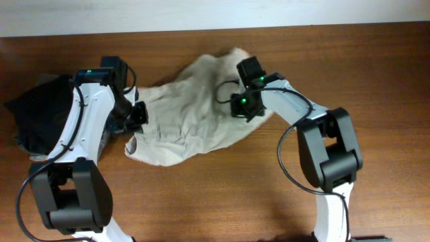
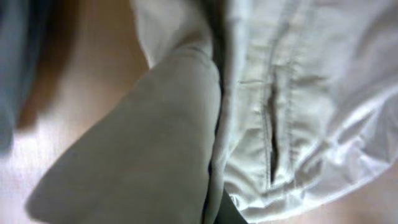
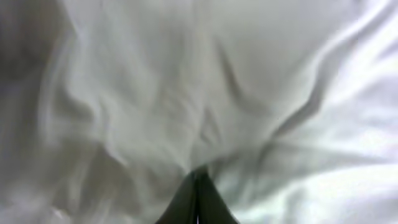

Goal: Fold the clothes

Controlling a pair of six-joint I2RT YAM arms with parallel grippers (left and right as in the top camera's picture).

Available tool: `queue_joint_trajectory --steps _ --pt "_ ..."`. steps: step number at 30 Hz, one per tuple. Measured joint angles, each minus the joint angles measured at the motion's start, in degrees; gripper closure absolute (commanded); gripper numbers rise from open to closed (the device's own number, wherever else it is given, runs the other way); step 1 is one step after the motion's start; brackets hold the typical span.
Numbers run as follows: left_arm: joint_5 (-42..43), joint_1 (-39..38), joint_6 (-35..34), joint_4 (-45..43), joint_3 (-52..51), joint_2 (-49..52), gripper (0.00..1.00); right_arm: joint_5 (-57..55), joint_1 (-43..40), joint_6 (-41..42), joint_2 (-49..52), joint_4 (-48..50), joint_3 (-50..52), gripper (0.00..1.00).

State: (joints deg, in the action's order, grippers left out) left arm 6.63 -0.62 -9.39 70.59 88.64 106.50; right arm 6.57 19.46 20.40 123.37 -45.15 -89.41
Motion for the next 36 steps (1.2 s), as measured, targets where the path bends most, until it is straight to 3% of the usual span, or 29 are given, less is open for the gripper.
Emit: queue_joint_trajectory --steps 9,19,30,36 --pt "0.46 -0.22 5.99 -9.27 -0.04 0.0 0.99 -12.13 0.09 4.42 -12.61 -14.23 0.81 0.96" --pt "6.8 -0.55 9.97 -15.34 0.98 0.0 1.0 -13.22 0.07 5.09 -15.43 -11.93 0.81 0.96" --pt "13.46 -3.17 -2.8 -15.21 6.99 0.0 0.99 -13.2 -5.46 4.66 -15.93 -11.13 0.81 0.96" --pt "14.4 -3.17 -5.9 -15.54 9.68 0.0 1.0 -7.56 -11.89 -2.19 -17.77 -0.22 0.76 0.96"
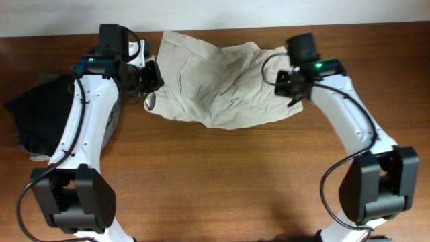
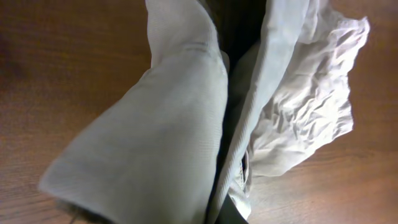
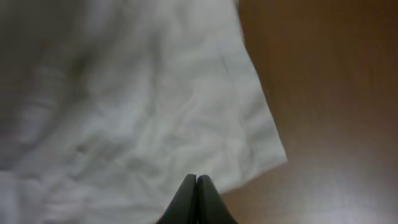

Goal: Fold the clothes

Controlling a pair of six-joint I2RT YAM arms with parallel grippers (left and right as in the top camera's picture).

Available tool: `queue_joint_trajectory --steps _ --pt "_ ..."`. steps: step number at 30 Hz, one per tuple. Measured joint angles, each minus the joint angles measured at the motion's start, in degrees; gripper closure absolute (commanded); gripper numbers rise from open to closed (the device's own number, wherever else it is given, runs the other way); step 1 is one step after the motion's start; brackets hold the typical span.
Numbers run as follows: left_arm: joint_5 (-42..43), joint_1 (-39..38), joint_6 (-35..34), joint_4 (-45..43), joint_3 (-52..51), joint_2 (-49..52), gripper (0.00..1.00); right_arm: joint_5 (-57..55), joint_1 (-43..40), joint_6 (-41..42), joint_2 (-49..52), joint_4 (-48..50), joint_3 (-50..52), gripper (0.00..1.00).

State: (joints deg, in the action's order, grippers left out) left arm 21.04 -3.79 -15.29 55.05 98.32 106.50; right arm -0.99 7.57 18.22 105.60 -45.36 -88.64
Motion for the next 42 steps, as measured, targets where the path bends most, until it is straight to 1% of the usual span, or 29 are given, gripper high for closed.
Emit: queue_joint_trajectory --steps 4,9,12,15,17,20,23,27,29,33,37,42 --pt "0.04 0.0 -0.68 0.33 0.02 0.0 0.99 9.27 -1.84 -4.46 1.77 9.49 -0.09 0.96" --pt "0.11 0.0 -0.83 0.39 0.04 0.0 0.99 18.38 -1.79 -6.51 9.94 18.71 -0.17 0.96" --pt "0.15 -0.02 -0.83 0.42 0.04 0.0 0.99 22.64 -1.79 -6.1 16.0 21.31 -0.17 0.96" --pt "0.13 -0.31 -0.83 0.42 0.04 0.0 0.99 24.72 -1.79 -5.53 20.9 21.14 -0.17 0.96" --pt "-0.02 -0.39 -0.83 0.42 0.04 0.0 0.99 25.27 -1.79 -5.16 22.56 19.58 -0.17 0.96" --pt "-0.04 -0.61 -0.85 0.5 0.04 0.0 1.0 24.24 -1.9 -4.83 22.4 13.84 -1.46 0.96" --pt "-0.26 -0.59 -0.81 1.07 0.04 0.0 0.99 22.38 -1.75 -4.7 21.79 6.51 -2.43 0.96" --pt "-1.42 -0.61 -0.59 2.43 0.04 0.0 1.0 19.56 -1.31 -4.66 20.81 -6.12 -2.97 0.96" --pt "-2.01 -0.59 -0.17 3.43 0.04 0.0 0.99 18.36 -0.92 -4.63 20.57 -10.03 -2.95 0.96" --pt "-3.02 0.15 0.76 6.08 0.07 0.0 0.99 15.45 1.31 -4.44 20.09 -14.93 -2.84 0.96" --pt "-3.85 2.14 1.2 7.23 0.13 0.0 0.99 13.25 5.73 -3.17 19.28 -18.78 -1.57 0.96" --pt "-4.83 3.91 1.55 7.19 1.33 0.0 0.99 10.03 12.24 -0.57 16.98 -18.47 -0.59 0.96"
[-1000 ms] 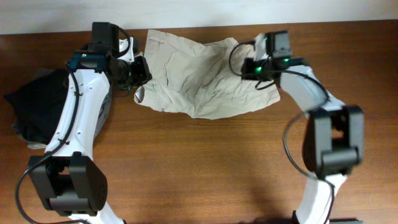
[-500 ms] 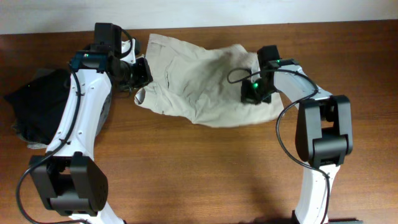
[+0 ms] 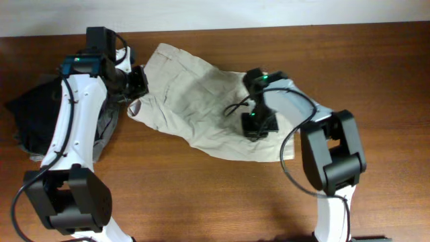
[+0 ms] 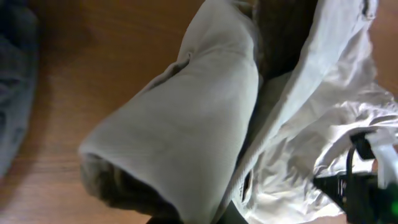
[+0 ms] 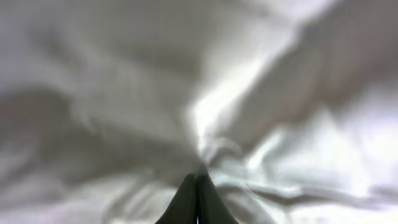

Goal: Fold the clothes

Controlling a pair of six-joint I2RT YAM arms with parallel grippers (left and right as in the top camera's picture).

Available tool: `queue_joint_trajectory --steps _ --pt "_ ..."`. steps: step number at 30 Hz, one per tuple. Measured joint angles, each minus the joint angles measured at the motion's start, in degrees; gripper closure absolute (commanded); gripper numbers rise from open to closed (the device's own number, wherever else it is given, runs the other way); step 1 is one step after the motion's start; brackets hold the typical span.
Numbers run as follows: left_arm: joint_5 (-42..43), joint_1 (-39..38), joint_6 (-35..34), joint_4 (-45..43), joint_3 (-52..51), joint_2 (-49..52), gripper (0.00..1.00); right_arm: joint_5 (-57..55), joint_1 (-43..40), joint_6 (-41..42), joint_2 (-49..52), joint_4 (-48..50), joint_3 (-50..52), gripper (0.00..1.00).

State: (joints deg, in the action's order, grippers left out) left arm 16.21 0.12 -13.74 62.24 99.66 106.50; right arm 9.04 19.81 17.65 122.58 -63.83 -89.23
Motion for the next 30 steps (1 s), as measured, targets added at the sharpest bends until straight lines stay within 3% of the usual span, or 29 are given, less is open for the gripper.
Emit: queue_joint_trajectory --steps 7,10,19,30 --pt "-1.09 -1.77 1.14 -1.36 2.75 0.0 0.99 -2.36 -0.37 2.43 -6.01 1.53 0.11 0.96" --pt "-1.51 -4.24 1.36 -1.92 3.28 0.0 0.99 -2.71 -2.16 3.06 -9.73 1.9 0.2 0.91" --pt "-6.54 -15.63 0.09 -5.97 3.32 0.0 1.0 -3.19 -9.14 3.39 -21.84 2.29 0.2 0.95" --pt "-10.78 -28.5 -4.11 -13.29 4.31 5.6 0.99 -0.55 -14.21 3.41 -24.04 0.85 0.22 0.96"
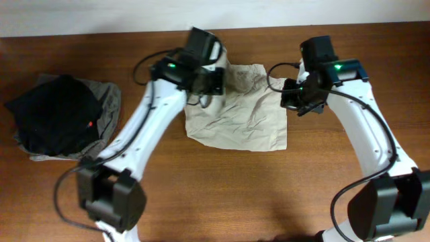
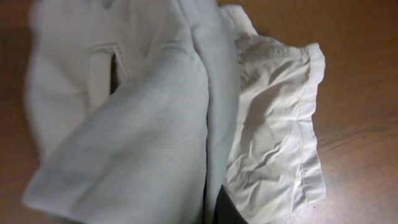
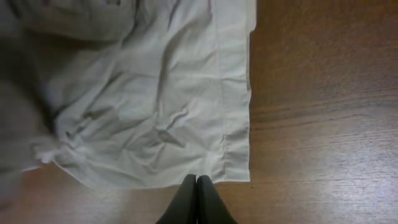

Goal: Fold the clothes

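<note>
Beige shorts (image 1: 242, 121) lie in the middle of the table, doubled over into a rough rectangle. My left gripper (image 1: 216, 79) is at their top left, shut on a bunch of the fabric that drapes over its fingers (image 2: 221, 208); the shorts (image 2: 273, 124) spread out below it. My right gripper (image 1: 294, 105) hovers at the right hem, shut with nothing in it. In the right wrist view its gripper (image 3: 197, 186) points at the lower edge of the shorts (image 3: 143, 106), close to a hem corner.
A pile of dark clothes (image 1: 57, 111) on a grey garment sits at the table's left end. The white wall (image 1: 101, 17) runs along the back edge. Bare wood (image 1: 222, 195) fills the front half of the table.
My left gripper has moved from the shorts' far left end to the right with its hold, and the shorts are now doubled over. My right gripper has left the middle of the fabric for the right hem.
Both grippers were shut on the crumpled shorts at mid-table. Then the shorts hung stretched between them near the back edge. Then they lay slanted, left gripper on the left end, right gripper in the middle. Now they lie doubled, held only by the left gripper.
</note>
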Controlling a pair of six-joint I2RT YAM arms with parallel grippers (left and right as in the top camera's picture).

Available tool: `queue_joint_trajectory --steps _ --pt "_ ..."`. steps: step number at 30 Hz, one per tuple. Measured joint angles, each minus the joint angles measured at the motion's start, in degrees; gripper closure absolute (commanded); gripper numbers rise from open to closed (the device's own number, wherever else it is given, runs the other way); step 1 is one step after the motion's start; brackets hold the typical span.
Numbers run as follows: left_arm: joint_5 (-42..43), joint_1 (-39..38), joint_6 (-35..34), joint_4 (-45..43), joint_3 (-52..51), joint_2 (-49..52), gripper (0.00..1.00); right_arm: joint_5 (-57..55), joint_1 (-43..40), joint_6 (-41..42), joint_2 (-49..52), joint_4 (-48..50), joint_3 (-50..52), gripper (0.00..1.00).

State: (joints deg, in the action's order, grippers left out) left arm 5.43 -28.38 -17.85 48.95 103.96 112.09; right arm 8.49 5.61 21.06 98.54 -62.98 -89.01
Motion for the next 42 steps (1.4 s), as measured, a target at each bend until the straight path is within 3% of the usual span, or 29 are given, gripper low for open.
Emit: queue_joint_trajectory --steps 8,16,28,36,42 --pt "-0.59 -8.11 0.72 -5.51 0.0 8.83 1.0 1.7 -5.4 0.02 -5.84 0.42 0.0 0.96" --pt "0.46 -14.08 3.13 -8.07 0.0 9.9 1.0 1.99 -7.23 -0.04 -7.61 0.37 0.0 0.96" --pt "0.74 -16.61 3.72 -8.09 0.09 10.69 0.99 2.16 -7.3 0.24 -7.61 0.26 0.0 0.96" --pt "1.09 -16.9 4.68 -5.64 0.83 14.56 0.99 5.05 -12.02 1.7 -7.63 2.12 -0.42 0.96" --pt "-0.57 -17.14 5.03 3.45 8.33 14.6 1.0 7.76 -18.71 1.92 -8.92 2.14 -3.52 0.96"
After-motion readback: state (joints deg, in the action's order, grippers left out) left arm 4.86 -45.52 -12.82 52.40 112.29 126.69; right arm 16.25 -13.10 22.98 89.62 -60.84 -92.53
